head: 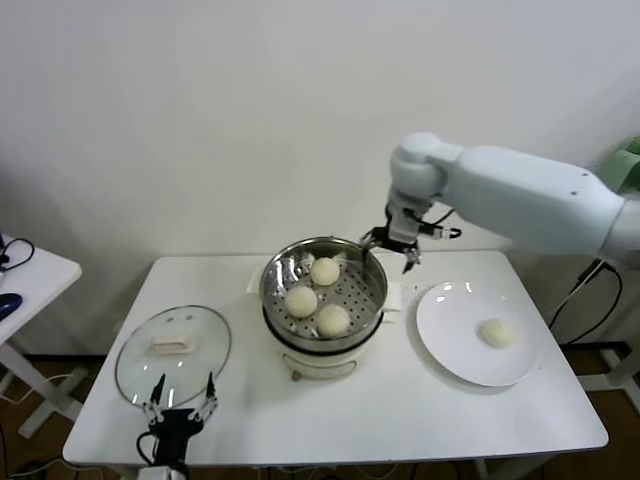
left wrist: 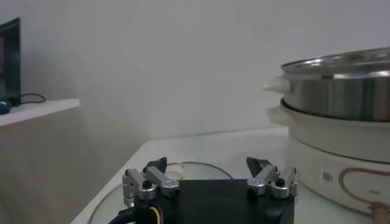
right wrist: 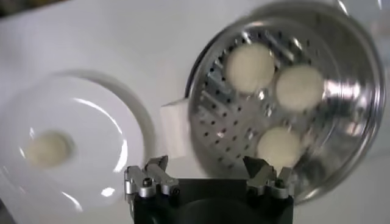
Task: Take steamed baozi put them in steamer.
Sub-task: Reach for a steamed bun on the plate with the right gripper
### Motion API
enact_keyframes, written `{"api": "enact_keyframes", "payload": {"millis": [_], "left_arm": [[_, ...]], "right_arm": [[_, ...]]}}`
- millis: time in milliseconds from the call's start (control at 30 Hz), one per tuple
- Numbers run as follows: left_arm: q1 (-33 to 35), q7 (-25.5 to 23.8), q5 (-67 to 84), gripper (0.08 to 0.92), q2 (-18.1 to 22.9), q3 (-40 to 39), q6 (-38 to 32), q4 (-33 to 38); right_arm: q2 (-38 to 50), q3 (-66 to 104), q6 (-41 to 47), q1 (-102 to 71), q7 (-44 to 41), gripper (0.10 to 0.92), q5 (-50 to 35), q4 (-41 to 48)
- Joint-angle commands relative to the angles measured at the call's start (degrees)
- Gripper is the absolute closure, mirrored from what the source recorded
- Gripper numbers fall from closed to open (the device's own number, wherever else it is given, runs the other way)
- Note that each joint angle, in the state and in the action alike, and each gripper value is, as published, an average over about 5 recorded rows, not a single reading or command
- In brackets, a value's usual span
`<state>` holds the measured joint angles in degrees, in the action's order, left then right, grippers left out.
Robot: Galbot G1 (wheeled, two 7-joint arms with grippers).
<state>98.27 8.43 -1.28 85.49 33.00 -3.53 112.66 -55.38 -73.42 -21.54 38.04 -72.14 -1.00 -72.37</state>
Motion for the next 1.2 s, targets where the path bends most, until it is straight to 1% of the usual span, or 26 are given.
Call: {"api": "enact_keyframes", "payload": {"millis": [33, 133, 233, 400, 467, 667, 833, 1000, 1200], "left_arm": [[-0.01, -0.81, 0.78, 0.177, -0.51, 0.01, -1.09, 0.92], [-0.16, -1.25, 1.32, 0.177, -0.78, 0.19, -1.65, 1.03], [-0.29, -1.52, 1.56, 0.177, -0.82, 0.26, -1.89, 1.19], [-0.27, -1.65, 1.35, 0.177, -0.54, 0.17, -1.81, 1.46], [-0.12, -1.59, 1.22, 0.177, -0.38, 0.17, -1.77, 1.55], [0.68, -1.51, 0.74, 0.177, -0.45, 0.5, -1.81, 1.63], [0.95, -1.45, 0.71, 0.177, -0.38, 0.85, -1.96, 1.31], [1.48, -1.48, 0.67, 0.177, -0.37, 1.17, -2.04, 1.39], [1.64, -1.48, 0.66, 0.177, -0.33, 1.36, -2.07, 1.04]], "right_arm": [[14.06, -0.07, 21.69, -2.94, -1.99, 0.203, -17.64, 14.85], [17.92, 4.94, 23.21, -8.74, -1.31, 0.203, -14.28, 15.09], [20.53, 10.51, 22.84, -14.46, -0.04, 0.203, -8.86, 14.47], [21.67, 20.2, 17.93, -24.83, 3.56, 0.203, 4.4, 16.01], [21.75, 23.06, 16.97, -28.4, 3.61, 0.203, 7.62, 16.59], [21.14, 30.63, 16.82, -37.26, 4.25, 0.203, 10.32, 17.39], [17.72, 35.55, 14.52, -40.8, 5.8, 0.203, 14.96, 21.89], [14.47, 37.28, 14.45, -41.95, 6.25, 0.203, 15.58, 25.22], [11.48, 36.92, 14.52, -41.69, 6.08, 0.203, 15.46, 26.93]]}}
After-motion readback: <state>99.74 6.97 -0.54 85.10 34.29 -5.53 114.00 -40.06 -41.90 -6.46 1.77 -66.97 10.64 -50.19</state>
